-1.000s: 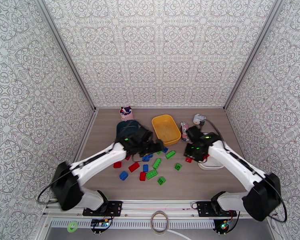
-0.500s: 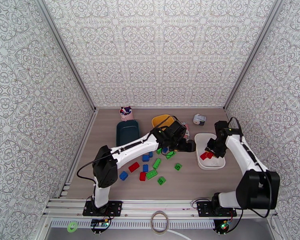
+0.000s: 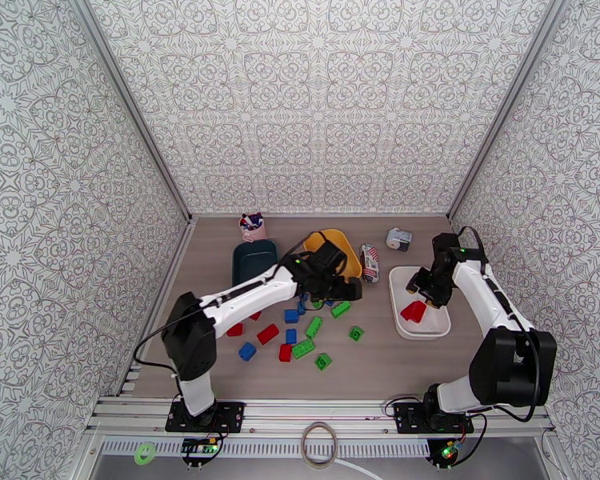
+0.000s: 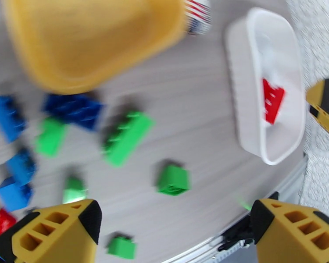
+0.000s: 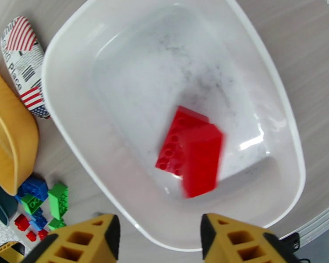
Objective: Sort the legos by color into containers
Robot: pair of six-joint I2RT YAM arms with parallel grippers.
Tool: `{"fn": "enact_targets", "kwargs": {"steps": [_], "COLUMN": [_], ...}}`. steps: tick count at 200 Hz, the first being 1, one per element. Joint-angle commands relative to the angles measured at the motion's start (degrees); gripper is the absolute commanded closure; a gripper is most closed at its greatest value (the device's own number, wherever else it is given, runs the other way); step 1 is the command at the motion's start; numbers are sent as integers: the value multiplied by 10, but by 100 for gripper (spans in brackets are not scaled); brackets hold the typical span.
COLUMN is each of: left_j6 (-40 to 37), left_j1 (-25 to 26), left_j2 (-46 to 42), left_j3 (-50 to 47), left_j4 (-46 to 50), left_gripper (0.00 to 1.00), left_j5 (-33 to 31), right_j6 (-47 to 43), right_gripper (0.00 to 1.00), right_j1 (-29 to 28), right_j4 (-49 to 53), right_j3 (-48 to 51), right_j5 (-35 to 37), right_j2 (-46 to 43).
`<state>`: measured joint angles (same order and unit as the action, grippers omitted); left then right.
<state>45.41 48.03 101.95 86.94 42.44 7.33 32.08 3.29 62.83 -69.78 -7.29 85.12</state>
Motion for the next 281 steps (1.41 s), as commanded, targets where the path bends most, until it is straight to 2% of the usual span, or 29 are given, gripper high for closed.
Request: {"fn": "enact_targets", "kwargs": {"steps": [1, 28, 79, 100, 127, 163, 199, 235, 281], "left_j6": [15, 22, 50, 64, 104, 162, 168, 158, 126], "left_j1": [-12, -34, -82, -74, -28, 38, 77, 85, 73], "left_j2": [-54, -109, -212, -243, -288, -319, -282, -247, -208], "left_j3": [-37, -95, -216, -260, -321, -386, -395, -407, -404], "left_j4": [32, 58, 98, 116, 129, 110, 87, 68, 48], "left_gripper": [5, 5, 9, 11, 13, 16, 20, 29, 33], "left_j5": [-53, -82, -103, -104, -111, -110, -103, -94, -86], "right_j6": [3, 22, 55, 70, 87, 112, 121, 126, 138], "right_gripper": [51, 53, 52, 52, 52, 52, 53, 53, 54], "right_j1": [-38, -114, -309, -376, -433, -462, -464, -463, -463], "right_j4": [-9, -24, -31, -37, -44, -66, -68, -66, -72], "right_j3": [-29, -41, -107, -121, -121, -73, -26, -9, -1], "right_j5": [-33, -51, -41, -43, -44, -55, -52, -48, -48], "right_j2": [-16, -10, 51, 83, 110, 97, 62, 43, 34]}}
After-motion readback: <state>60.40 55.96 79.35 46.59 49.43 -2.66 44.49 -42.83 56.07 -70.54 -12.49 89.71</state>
